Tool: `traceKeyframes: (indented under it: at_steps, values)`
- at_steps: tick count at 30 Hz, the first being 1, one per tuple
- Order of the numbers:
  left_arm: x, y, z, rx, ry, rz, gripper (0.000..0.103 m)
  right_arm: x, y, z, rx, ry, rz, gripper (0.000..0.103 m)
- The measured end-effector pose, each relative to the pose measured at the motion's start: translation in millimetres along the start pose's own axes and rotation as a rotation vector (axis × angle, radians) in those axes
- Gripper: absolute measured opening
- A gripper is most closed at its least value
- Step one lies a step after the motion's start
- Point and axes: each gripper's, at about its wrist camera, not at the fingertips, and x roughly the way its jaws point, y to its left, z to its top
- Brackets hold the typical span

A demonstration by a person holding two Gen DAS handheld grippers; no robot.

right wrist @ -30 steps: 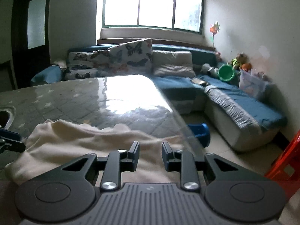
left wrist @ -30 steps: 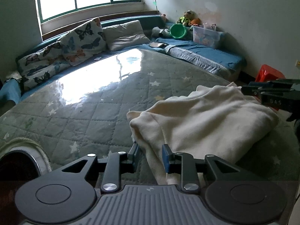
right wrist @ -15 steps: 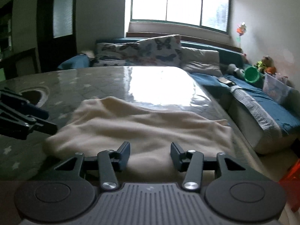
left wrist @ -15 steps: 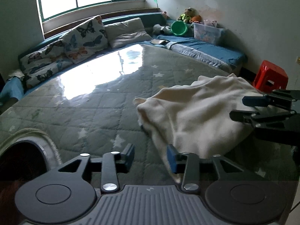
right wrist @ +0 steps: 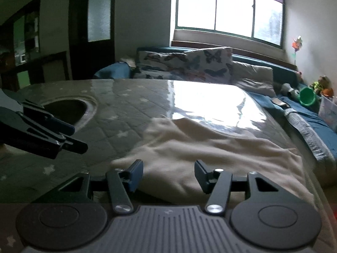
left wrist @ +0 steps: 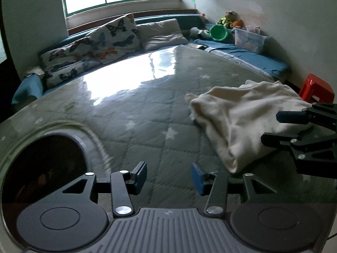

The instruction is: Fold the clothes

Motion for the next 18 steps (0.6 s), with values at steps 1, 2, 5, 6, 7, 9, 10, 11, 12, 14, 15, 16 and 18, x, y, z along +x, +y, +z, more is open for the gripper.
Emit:
traceKeyframes:
  at_steps: [1,2,5,6,7,9,10,11,12,14,15,16,18]
  values:
    - [-2.0,4.4,-3.0,-0.007,0.0,0.013,0.058,-0.1,2.9,1.1,0.001,-0.001,0.011,0.057]
    - [-4.2,8.8,-6.0,-0.012,0.0,0.025,0.058,0.5,8.3,2.7,0.003,-0.004,0.028,0.059]
    - [-11.9,22.8,-15.1,-0.034,-0.003,0.063,0.061,5.1,24.2,7.6,-0.015,0.001,0.078,0.068]
    - [-14.8,28.1,-18.2,-0.044,-0.003,0.076,0.063,7.2,29.7,9.7,-0.023,0.003,0.094,0.072]
    - [-17.9,34.1,-21.4,-0.056,-0.005,0.089,0.065,9.7,35.3,11.6,-0.03,0.003,0.109,0.073]
    - [-24.6,47.3,-28.8,-0.078,-0.009,0.121,0.069,16.0,46.0,17.1,-0.043,0.0,0.132,0.079]
    - [-28.2,55.2,-33.4,-0.09,-0.013,0.142,0.072,19.6,50.7,19.9,-0.048,-0.001,0.142,0.081]
    - [-31.9,63.3,-38.1,-0.103,-0.017,0.163,0.073,23.7,55.3,22.4,-0.053,-0.003,0.15,0.082]
    - [-35.6,71.4,-42.8,-0.115,-0.021,0.184,0.074,28.2,59.4,24.8,-0.057,-0.003,0.155,0.083]
    - [-41.5,90.9,-53.9,-0.154,-0.02,0.233,0.076,37.9,68.2,29.8,-0.067,-0.003,0.168,0.084]
    - [-44.4,100.8,-59.6,-0.175,-0.019,0.258,0.077,42.6,72.6,31.8,-0.071,-0.003,0.174,0.087]
    - [-47.3,110.8,-65.3,-0.195,-0.017,0.283,0.077,46.5,75.6,33.5,-0.074,0.0,0.178,0.088]
    - [-50.9,129.3,-75.3,-0.227,-0.012,0.321,0.077,59.0,82.8,37.6,-0.081,0.003,0.188,0.09]
